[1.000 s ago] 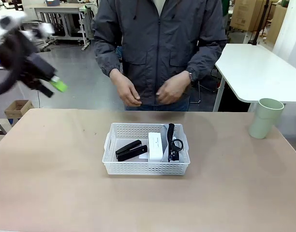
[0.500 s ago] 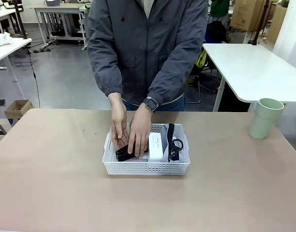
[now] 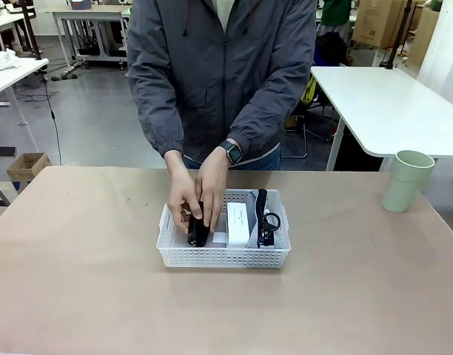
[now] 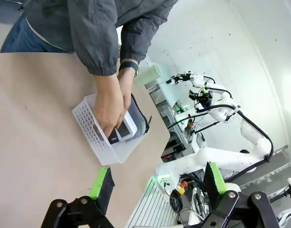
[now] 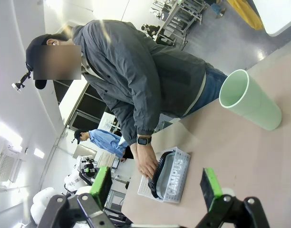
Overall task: Efficiently arrange items inside the basket to fit them all.
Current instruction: Pick up the Stapler and place it inside the Organizing basket, then pick up the Reusable plastic cup and place it inside the Organizing basket.
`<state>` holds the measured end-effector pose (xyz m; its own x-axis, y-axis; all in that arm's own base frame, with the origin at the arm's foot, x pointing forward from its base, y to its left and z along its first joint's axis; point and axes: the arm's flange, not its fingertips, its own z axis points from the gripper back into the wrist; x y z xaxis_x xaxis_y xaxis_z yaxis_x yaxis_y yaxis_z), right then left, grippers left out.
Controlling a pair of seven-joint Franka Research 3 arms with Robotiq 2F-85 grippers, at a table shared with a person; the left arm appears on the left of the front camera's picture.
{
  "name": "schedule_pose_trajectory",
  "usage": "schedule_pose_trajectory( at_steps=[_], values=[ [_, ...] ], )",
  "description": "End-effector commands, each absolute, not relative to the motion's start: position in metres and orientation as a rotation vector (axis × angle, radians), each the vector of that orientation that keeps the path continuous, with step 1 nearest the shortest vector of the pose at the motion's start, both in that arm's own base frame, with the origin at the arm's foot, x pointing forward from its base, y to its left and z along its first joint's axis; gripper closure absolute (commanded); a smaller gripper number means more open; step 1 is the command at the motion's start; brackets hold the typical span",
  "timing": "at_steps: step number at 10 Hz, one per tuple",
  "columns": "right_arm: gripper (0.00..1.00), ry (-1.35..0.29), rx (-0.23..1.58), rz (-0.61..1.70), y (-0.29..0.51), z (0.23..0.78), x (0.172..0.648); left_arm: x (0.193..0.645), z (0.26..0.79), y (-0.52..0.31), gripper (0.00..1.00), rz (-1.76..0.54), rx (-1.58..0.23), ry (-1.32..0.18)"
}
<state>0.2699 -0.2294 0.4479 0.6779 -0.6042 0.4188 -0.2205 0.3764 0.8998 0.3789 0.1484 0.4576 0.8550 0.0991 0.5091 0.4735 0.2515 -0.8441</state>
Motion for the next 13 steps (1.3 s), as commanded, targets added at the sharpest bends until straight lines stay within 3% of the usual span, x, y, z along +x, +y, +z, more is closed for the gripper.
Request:
schedule_pose_trajectory(
  at_steps=[1, 10, 13],
  values=[
    [0.0, -0.849, 1.201, -0.28, -0.2294, 0.4492, 0.2697, 0.3735, 0.4553, 0.1519, 0.0, -0.26, -1.3, -0.508],
    [0.0, -0.849, 1.201, -0.28, -0.2294, 0.4492, 0.2697, 0.3735, 0.4553, 0.1519, 0.0, -0.26, -1.3, -0.508],
    [0.0, -0.86, 1.127, -0.204, -0.2382, 0.4408, 0.2611, 0.3735, 0.4553, 0.1519, 0.0, -0.26, -1.3, -0.508]
  ],
)
